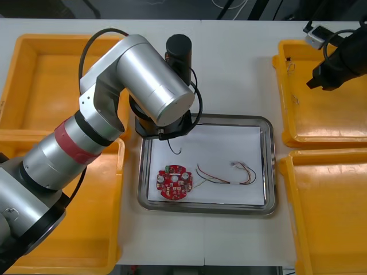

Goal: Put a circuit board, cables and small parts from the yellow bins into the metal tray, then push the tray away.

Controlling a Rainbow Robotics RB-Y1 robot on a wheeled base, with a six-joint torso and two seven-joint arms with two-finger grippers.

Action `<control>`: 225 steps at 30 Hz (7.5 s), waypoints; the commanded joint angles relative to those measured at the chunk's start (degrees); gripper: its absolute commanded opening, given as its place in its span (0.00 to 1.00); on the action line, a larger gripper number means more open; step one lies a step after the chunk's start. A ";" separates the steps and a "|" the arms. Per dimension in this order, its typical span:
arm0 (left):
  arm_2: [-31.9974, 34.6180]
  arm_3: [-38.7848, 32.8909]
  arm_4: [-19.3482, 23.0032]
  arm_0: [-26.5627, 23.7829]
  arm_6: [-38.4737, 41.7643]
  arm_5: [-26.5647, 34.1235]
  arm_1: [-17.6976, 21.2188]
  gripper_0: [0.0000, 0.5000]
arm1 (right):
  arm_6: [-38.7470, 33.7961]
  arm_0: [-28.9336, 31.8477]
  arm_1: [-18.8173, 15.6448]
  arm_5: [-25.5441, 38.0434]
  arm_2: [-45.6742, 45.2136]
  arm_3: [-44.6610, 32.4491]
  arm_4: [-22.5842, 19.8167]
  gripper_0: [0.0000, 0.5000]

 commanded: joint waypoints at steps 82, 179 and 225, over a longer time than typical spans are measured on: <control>32.32 31.86 0.95 -15.74 0.26 -3.62 11.48 1.00 | 3.30 7.20 -1.49 -20.18 13.67 4.31 -6.51 1.00; 25.64 52.78 2.70 -16.27 -2.55 -25.42 10.87 0.00 | 0.31 5.09 -18.19 -7.34 7.96 6.94 -11.61 0.00; 27.05 22.28 8.33 -16.18 -20.48 1.83 16.49 0.00 | -0.92 -1.50 -15.99 0.74 2.42 11.34 -11.25 1.00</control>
